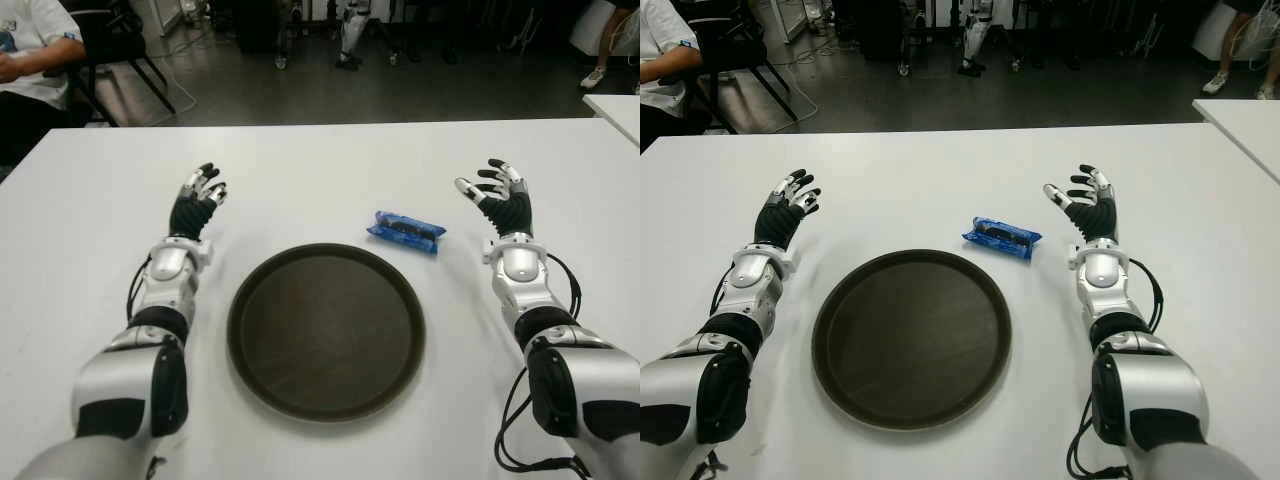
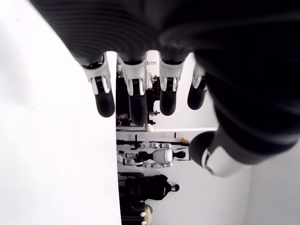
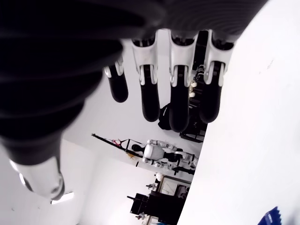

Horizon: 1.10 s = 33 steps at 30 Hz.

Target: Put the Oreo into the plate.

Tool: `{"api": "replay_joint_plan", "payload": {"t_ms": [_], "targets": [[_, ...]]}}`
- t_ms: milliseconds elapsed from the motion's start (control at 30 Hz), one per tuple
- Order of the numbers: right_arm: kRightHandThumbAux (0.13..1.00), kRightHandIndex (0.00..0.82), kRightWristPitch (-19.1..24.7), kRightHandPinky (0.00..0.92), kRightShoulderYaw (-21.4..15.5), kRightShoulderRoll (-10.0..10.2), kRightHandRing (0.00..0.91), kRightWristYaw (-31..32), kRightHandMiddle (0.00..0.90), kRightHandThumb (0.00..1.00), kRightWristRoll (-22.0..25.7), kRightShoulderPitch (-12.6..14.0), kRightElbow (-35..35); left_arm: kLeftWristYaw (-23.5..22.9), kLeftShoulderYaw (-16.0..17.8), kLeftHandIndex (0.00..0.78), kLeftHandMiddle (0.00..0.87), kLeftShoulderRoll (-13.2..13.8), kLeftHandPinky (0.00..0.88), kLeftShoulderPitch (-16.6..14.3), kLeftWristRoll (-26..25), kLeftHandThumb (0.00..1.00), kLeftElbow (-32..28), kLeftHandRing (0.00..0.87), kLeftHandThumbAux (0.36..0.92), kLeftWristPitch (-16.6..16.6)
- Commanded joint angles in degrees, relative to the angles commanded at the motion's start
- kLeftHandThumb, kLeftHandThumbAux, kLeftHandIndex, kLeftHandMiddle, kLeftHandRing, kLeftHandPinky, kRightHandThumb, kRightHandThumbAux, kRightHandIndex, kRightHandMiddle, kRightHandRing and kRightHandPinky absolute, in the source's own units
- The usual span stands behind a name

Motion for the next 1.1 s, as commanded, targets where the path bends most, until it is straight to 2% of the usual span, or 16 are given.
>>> {"api": "replay_joint_plan", "payload": {"t_ms": [533, 1100], "targets": [[0.602, 0.185, 0.38, 0.332, 0.0, 0.03, 0.293, 0.83, 0.262, 0.144, 0.11, -0.05, -0.01, -0.76, -0.85, 0.043, 0.114, 0.33, 0.098, -0.18, 0.69, 0.094, -0.11, 0.106, 0.639, 1.07], [0.597, 0.194, 1.0, 0.327, 0.53, -0.04, 0.288, 0.5, 0.257, 0.116, -0.56, -0.19, 0.07, -1.15, -0.93, 0.047, 0.115, 0.46, 0.106, -0.27, 0.79, 0.077, -0.03, 0.108, 0.615, 1.46]]}}
